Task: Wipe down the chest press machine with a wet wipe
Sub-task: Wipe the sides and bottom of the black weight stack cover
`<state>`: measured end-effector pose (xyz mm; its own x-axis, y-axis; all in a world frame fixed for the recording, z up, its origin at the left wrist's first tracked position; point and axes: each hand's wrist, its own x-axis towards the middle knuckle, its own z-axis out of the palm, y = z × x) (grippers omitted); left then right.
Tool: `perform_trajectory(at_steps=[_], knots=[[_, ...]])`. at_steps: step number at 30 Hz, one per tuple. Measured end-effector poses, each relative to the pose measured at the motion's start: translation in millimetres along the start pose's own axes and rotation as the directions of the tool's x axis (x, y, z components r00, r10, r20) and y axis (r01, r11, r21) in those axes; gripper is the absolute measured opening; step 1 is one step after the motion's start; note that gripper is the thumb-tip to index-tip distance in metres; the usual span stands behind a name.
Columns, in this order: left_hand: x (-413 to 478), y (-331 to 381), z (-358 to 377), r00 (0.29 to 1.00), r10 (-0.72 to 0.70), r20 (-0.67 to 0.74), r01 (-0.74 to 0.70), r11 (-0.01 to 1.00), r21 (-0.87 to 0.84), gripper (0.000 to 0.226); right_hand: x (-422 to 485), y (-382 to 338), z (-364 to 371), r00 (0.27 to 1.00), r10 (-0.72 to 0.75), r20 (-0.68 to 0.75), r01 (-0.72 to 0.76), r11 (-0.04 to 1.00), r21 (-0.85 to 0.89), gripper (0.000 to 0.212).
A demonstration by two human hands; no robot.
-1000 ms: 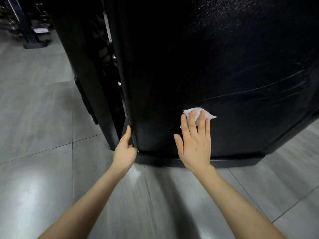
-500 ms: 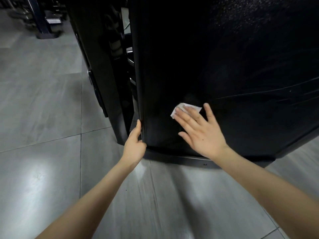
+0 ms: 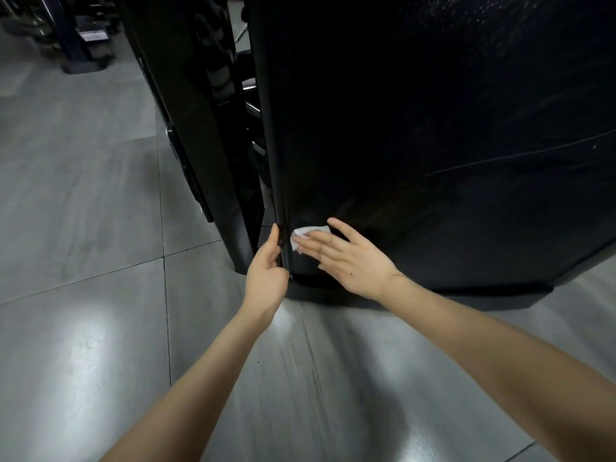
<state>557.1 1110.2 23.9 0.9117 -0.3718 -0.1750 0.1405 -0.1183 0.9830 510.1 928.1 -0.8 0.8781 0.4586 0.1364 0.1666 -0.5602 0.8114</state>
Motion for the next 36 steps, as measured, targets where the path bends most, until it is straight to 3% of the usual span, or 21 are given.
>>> perform_trajectory(at_steps=[2,3,5,7,9,12,15,17,19,22,25,27,28,30,32,34,36], knots=[[-2.3,4.0,-0.3,1.0,0.014,-0.005,-0.014,1.0,0.004,0.081,4.5,-12.9,3.4,0.996,0.086,-0.024,-0.085,0.996,0.037,0.056],[-3.0,5.6,0.3,1.0,0.018,-0.001,-0.018,1.0,-0.007,0.08,3.2,-22.6,2.9,0.999,0.053,0.014,-0.053,0.997,0.048,0.057],[-4.0,6.2,1.9,1.0,0.018,0.007,-0.018,1.0,-0.016,0.081,-8.9,-40.6,9.6,0.976,-0.164,0.146,0.159,0.986,0.041,0.057],[-4.0,6.5,2.8,0.999,0.029,0.021,-0.028,0.999,-0.015,0.083,-24.3,-39.8,13.7,0.931,-0.245,0.272,0.232,0.97,0.077,0.056],[-3.9,2.4,2.0,0.999,0.034,0.025,-0.034,0.999,-0.003,0.084,-38.5,-22.1,13.2,0.953,-0.184,0.24,0.162,0.981,0.107,0.055],[-11.0,2.9,3.6,0.997,0.08,0.008,-0.081,0.993,0.084,0.082,-71.3,25.7,4.3,0.994,0.107,-0.009,-0.105,0.988,0.11,0.051],[-24.7,9.1,15.5,0.965,0.243,-0.095,-0.199,0.921,0.334,0.078,-95.9,88.2,-12.7,0.873,0.439,-0.213,-0.411,0.896,0.165,0.046],[-34.3,14.2,27.0,0.903,0.411,-0.127,-0.301,0.816,0.494,0.074,-104.5,102.5,-13.8,0.788,0.587,-0.187,-0.558,0.808,0.187,0.048],[-39.2,16.3,37.2,0.833,0.551,-0.047,-0.412,0.676,0.611,0.07,-113.8,83.6,-3.0,0.812,0.572,-0.114,-0.548,0.816,0.186,0.052],[-38.0,19.6,50.6,0.715,0.656,0.242,-0.592,0.383,0.709,0.071,-143.3,38.5,25.7,0.949,0.294,0.11,-0.305,0.946,0.105,0.057],[-34.6,29.2,67.9,0.599,0.614,0.514,-0.702,0.092,0.707,0.079,-171.5,22.3,37.3,0.943,0.056,0.329,-0.068,0.997,0.026,0.064],[-34.1,37.9,80.5,0.501,0.565,0.656,-0.748,-0.099,0.657,0.079,-178.8,28.8,41.1,0.952,-0.009,0.305,0.005,1.0,0.014,0.061],[-33.4,42.1,85.8,0.45,0.538,0.713,-0.762,-0.184,0.62,0.076,-179.3,38.3,40.6,0.975,0.017,0.221,-0.021,1.0,0.015,0.058],[-30.2,51.8,94.2,0.37,0.499,0.784,-0.767,-0.312,0.561,0.069,-177.4,69.5,31.1,0.971,0.234,0.049,-0.237,0.967,0.087,0.052],[-25.6,61.3,102.9,0.333,0.488,0.807,-0.749,-0.382,0.541,0.067,-178.5,95.5,24.0,0.868,0.491,-0.082,-0.476,0.867,0.148,0.049],[-22.4,68.6,111.5,0.312,0.477,0.822,-0.729,-0.435,0.529,0.067,-181.3,92.4,23.6,0.785,0.612,-0.093,-0.585,0.783,0.213,0.052],[-20.6,75.0,118.0,0.291,0.456,0.841,-0.707,-0.49,0.511,0.069,-186.4,57.2,36.0,0.809,0.588,-0.004,-0.564,0.779,0.275,0.055]])
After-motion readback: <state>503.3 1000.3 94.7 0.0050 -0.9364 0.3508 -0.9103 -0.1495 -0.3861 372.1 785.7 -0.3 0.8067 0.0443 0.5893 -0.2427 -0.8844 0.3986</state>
